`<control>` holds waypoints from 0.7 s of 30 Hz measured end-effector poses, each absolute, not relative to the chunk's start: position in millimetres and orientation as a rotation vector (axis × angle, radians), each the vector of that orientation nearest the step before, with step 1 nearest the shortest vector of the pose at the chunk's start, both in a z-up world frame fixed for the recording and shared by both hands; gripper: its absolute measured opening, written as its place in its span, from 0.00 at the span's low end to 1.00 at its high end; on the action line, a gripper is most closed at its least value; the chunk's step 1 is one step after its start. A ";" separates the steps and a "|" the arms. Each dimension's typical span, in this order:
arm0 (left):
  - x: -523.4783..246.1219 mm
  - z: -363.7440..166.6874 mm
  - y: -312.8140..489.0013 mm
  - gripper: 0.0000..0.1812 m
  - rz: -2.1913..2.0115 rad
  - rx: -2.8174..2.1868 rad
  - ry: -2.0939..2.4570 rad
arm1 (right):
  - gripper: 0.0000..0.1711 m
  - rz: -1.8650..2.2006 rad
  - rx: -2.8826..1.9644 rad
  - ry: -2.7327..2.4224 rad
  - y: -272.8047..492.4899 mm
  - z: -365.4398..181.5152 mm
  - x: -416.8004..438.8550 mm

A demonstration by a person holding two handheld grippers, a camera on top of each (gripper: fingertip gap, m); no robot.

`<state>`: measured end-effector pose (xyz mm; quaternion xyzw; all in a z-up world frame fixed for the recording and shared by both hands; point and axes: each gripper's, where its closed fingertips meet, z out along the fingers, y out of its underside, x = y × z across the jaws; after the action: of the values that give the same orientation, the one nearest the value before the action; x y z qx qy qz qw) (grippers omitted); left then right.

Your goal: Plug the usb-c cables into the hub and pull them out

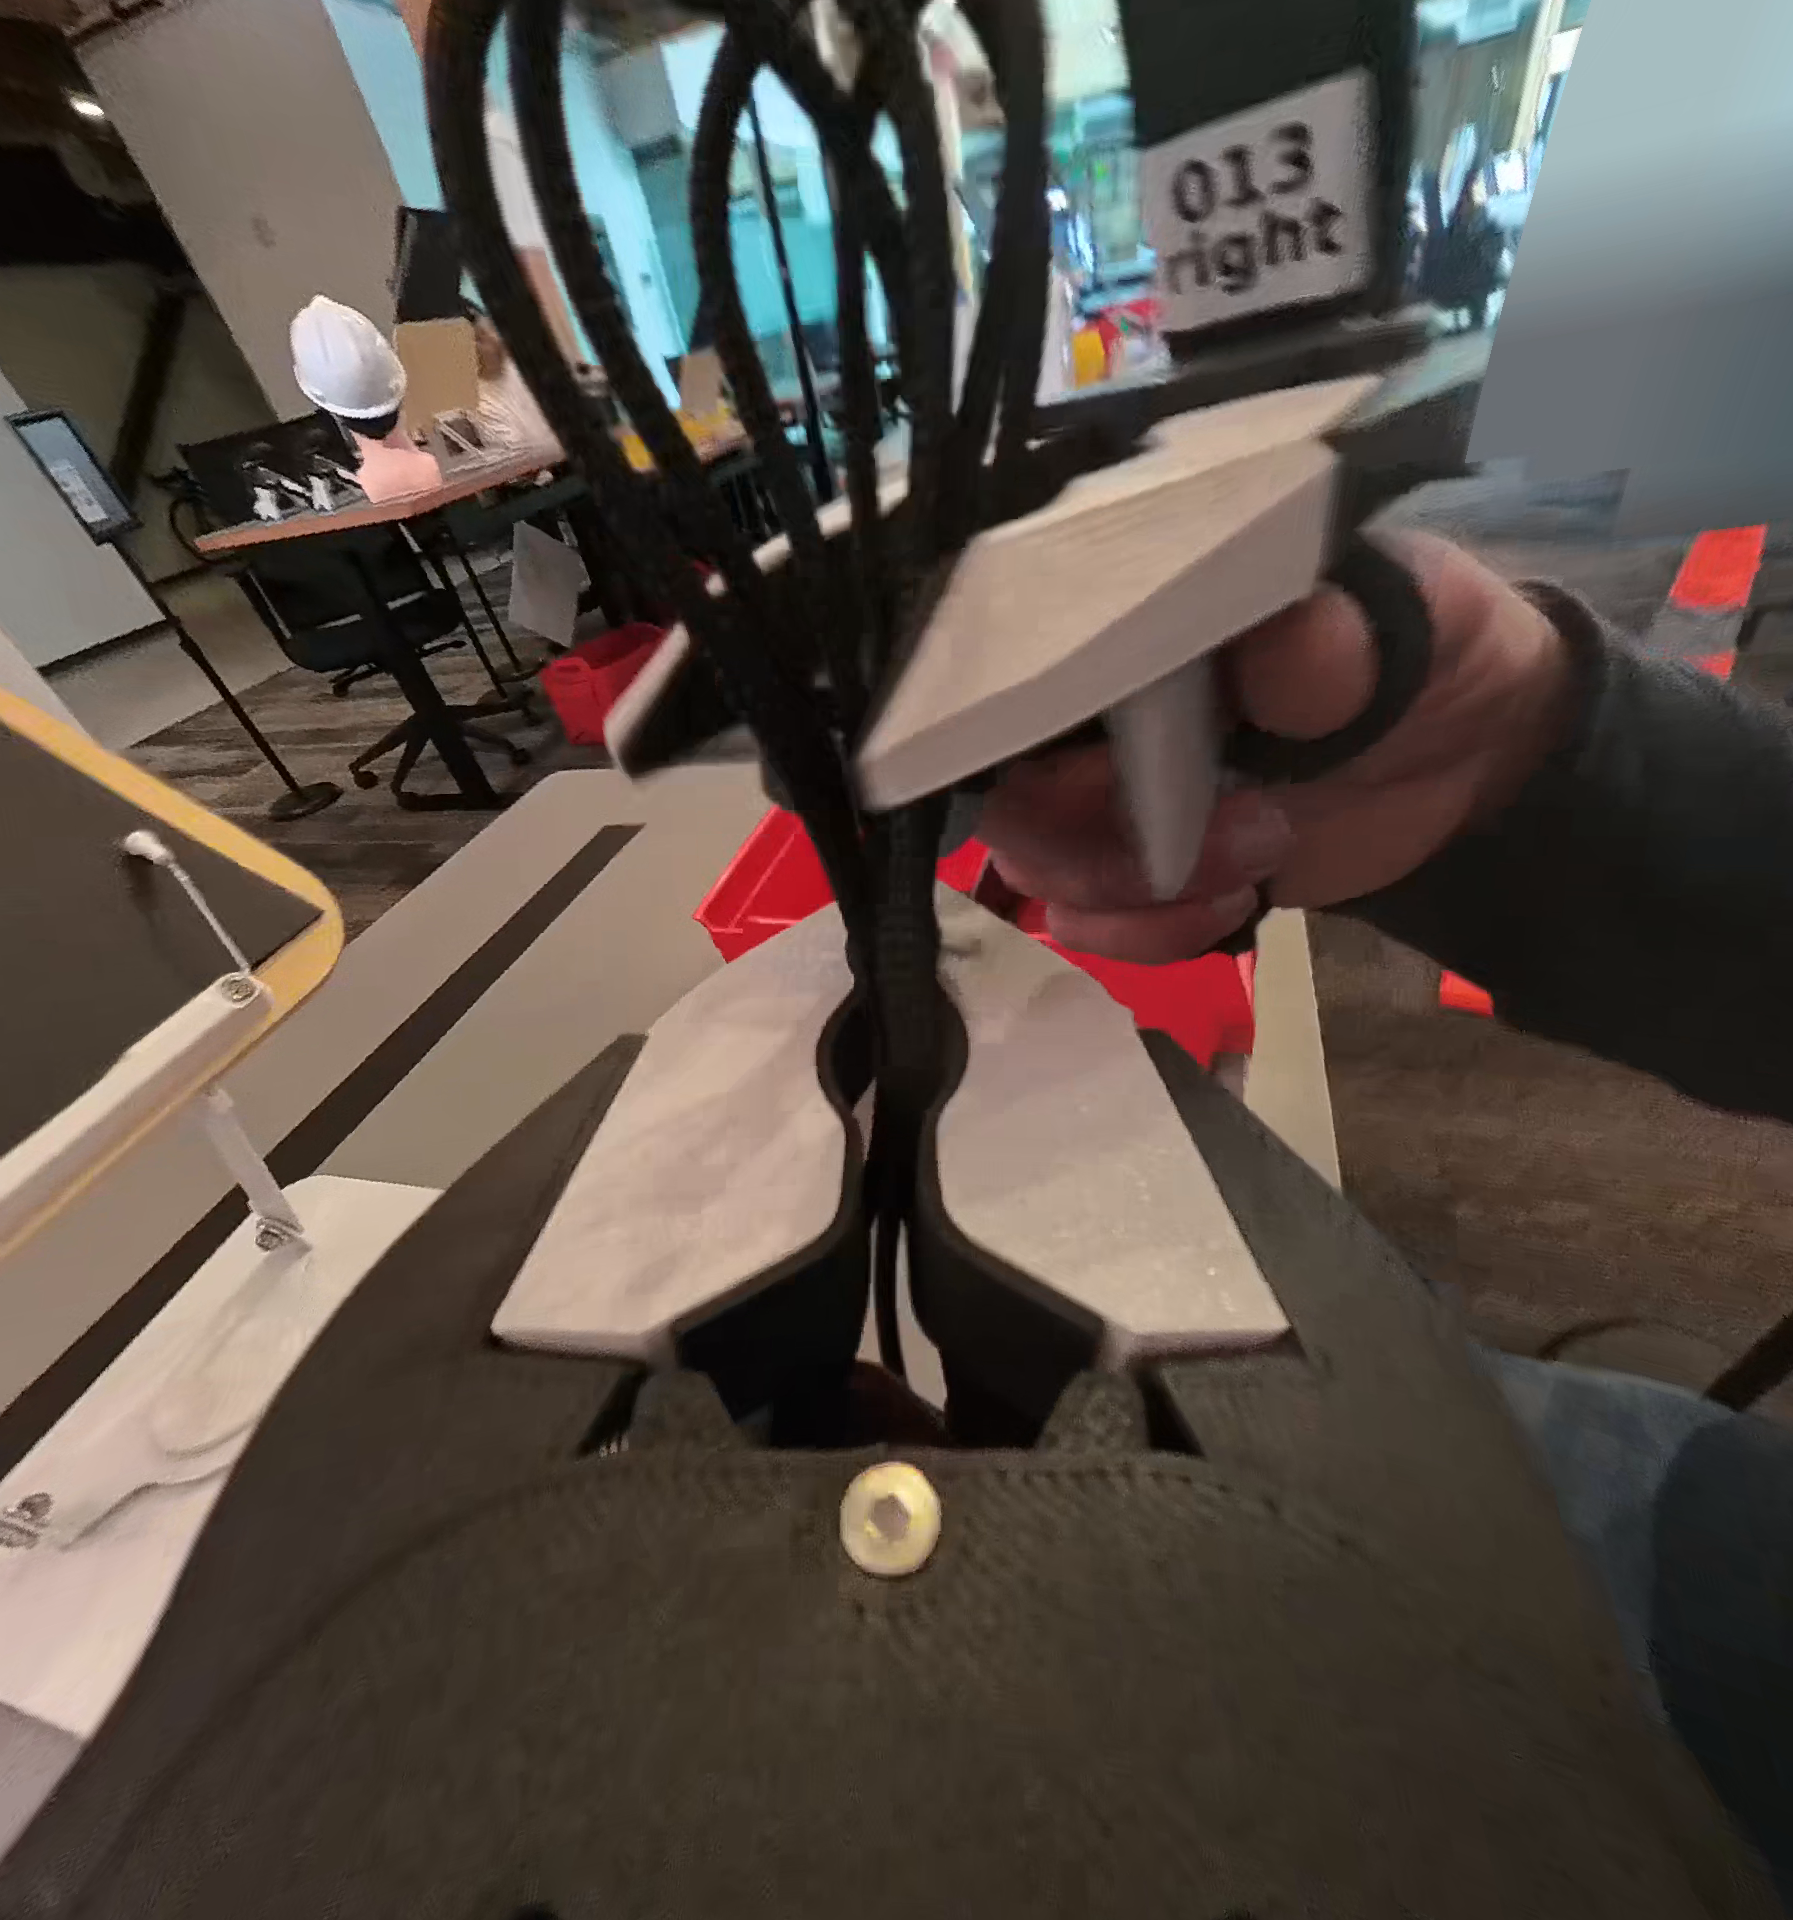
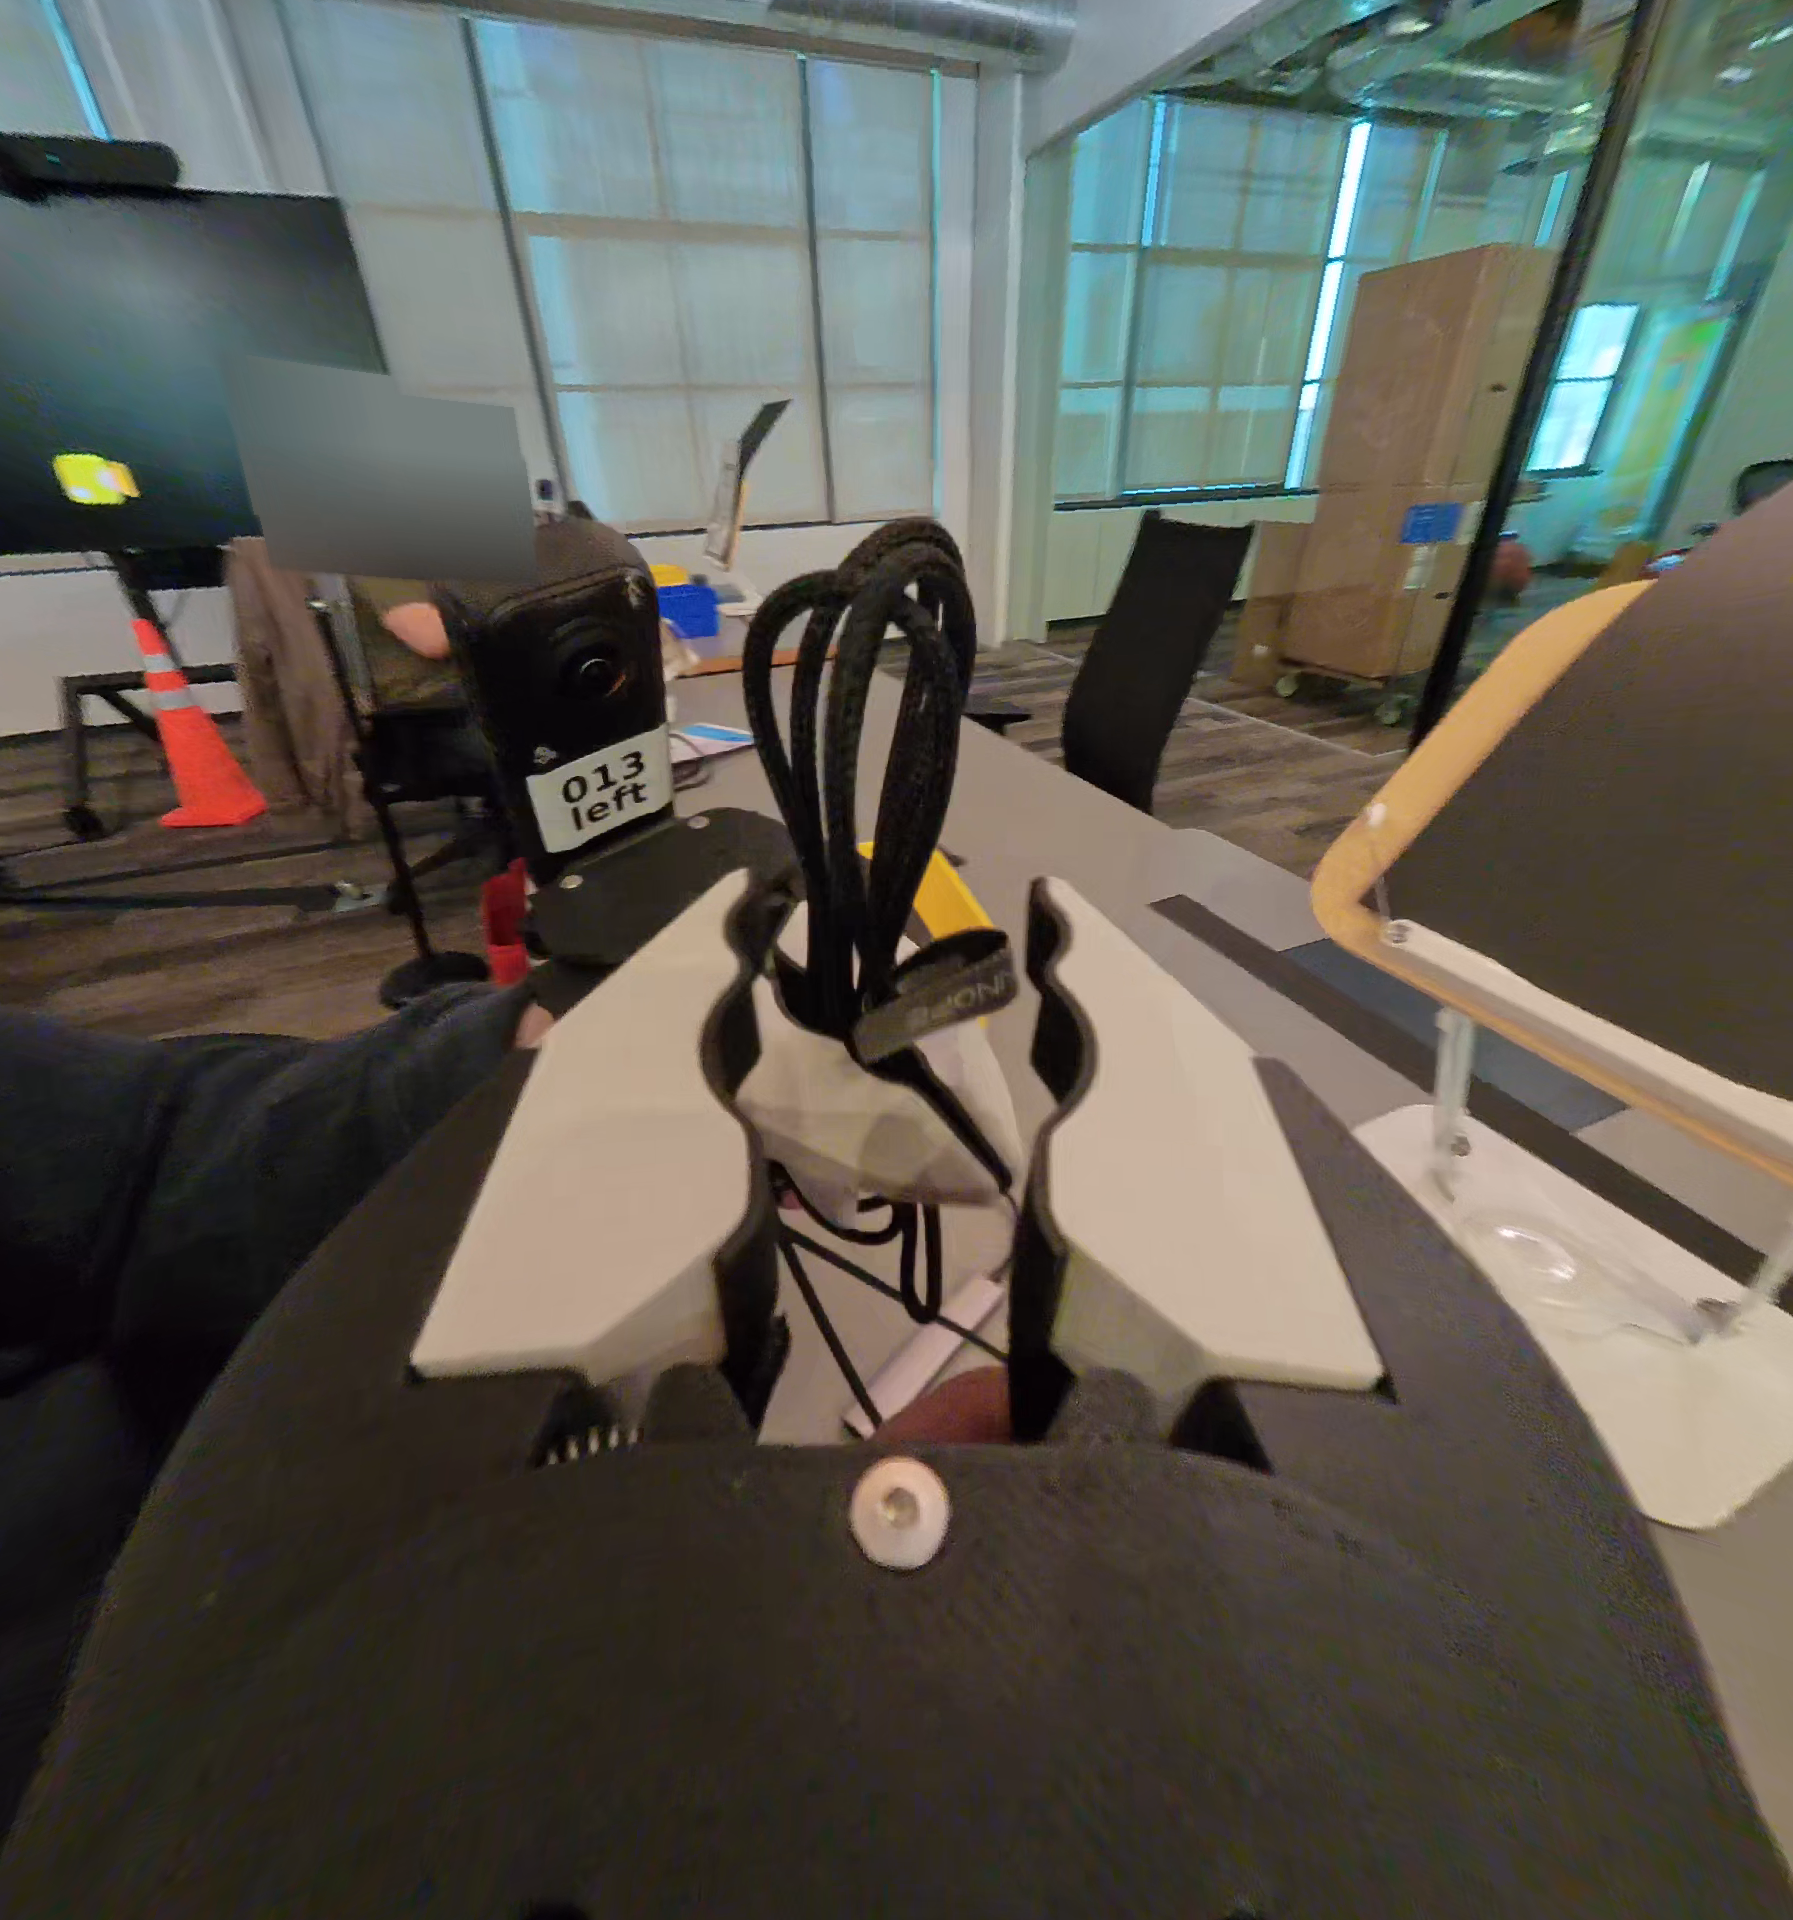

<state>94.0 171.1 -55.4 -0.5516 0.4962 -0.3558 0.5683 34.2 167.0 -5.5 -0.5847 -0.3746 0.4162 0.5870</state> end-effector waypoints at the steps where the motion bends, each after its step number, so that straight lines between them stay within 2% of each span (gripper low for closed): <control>1: 90.0 -51.7 178.2 0.01 -0.838 -1.306 1.103 | 0.35 0.908 -1.362 -0.847 170.4 -2.5 40.6; 6: 70.3 -41.1 207.5 0.01 -0.639 -1.318 0.891 | 0.45 0.673 -1.417 -0.766 175.3 -4.1 59.1; 7: 68.8 -40.3 211.5 0.01 -0.573 -1.315 0.866 | 0.44 0.639 -1.432 -0.740 177.4 -6.3 57.1; 11: 71.6 -42.0 218.3 0.01 -0.247 -1.272 0.837 | 0.30 0.588 -1.420 -0.638 182.8 -8.4 44.0; 18: 73.6 -42.9 218.9 0.00 0.045 -1.234 0.774 | 0.22 0.511 -1.364 -0.520 194.6 -3.5 43.9; 21: 78.1 -43.6 216.6 0.01 0.121 -1.204 0.781 | 0.13 0.473 -1.331 -0.509 195.2 0.6 47.4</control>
<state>78.1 216.6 -43.6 -0.5515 0.3578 0.0552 0.7516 47.4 195.2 0.6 -0.6048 -0.2313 0.2149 0.7311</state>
